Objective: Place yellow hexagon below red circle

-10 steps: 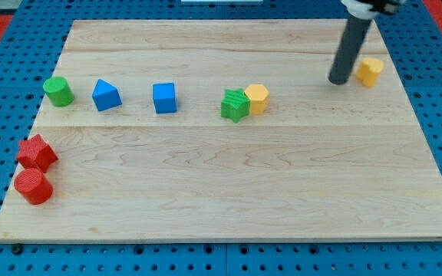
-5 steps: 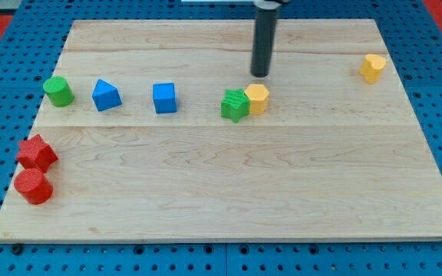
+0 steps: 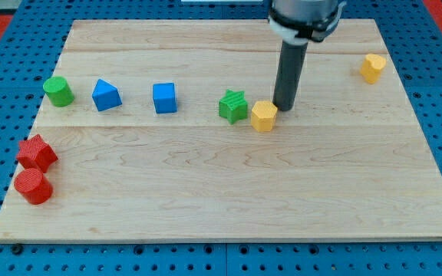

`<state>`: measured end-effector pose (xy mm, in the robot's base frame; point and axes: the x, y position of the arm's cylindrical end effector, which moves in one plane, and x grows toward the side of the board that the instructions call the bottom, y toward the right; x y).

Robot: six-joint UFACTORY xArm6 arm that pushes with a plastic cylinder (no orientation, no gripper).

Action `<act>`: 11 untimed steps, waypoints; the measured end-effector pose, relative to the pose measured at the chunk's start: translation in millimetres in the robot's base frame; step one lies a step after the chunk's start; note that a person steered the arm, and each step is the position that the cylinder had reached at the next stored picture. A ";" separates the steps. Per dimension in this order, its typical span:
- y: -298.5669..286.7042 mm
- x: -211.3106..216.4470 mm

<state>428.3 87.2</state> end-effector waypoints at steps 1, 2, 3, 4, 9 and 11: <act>-2.5 64.7; 27.5 68.7; 39.8 3.1; -22.5 -13.2; -176.3 106.1; -227.2 164.2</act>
